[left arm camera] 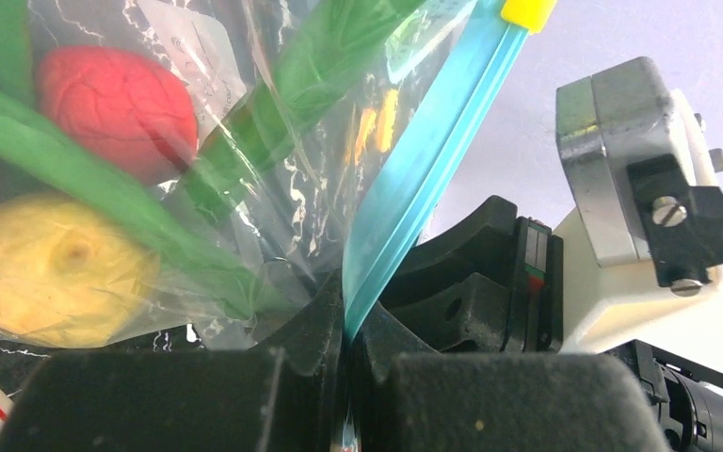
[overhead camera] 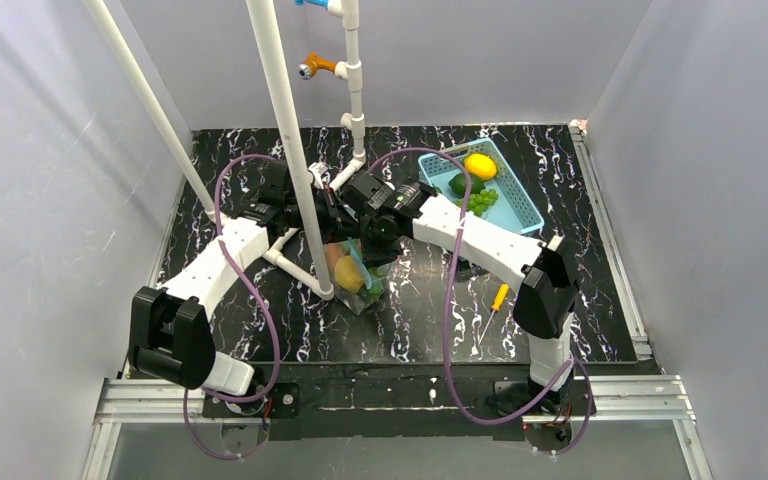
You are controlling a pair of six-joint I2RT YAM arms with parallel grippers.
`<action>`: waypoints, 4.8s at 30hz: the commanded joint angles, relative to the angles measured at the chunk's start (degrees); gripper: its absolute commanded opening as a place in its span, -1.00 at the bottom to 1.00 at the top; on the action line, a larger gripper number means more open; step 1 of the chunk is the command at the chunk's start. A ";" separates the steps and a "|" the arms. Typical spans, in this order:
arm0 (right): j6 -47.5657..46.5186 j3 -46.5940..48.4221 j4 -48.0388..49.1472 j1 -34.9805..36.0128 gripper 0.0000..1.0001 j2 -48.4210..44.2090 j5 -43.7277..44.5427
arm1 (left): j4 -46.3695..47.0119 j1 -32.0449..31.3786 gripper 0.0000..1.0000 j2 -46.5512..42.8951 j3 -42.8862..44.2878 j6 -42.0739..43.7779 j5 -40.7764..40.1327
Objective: Place the food in the zip-top bag and seal the zipper
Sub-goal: Place the fake vegetable in the zipper food storage bag, then adjust the zipper food storage bag at the center of the board.
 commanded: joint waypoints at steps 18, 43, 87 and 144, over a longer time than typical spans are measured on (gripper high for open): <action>-2.95 -4.03 16.28 -0.66 -0.46 -6.62 -5.72 | -1.18 -1.03 -1.00 -3.90 0.09 -0.36 6.82; -2.02 -17.97 9.04 -5.76 -0.07 -21.85 2.11 | -4.41 -0.93 -1.00 -2.08 3.79 1.04 7.17; -20.69 4.74 5.28 -4.85 -0.97 -11.89 -14.03 | -4.02 -0.92 -1.00 -6.79 1.95 -8.18 0.29; -53.87 -44.59 47.85 -7.81 -0.97 -38.77 -15.66 | -14.25 6.08 0.20 -14.68 4.01 12.17 -5.90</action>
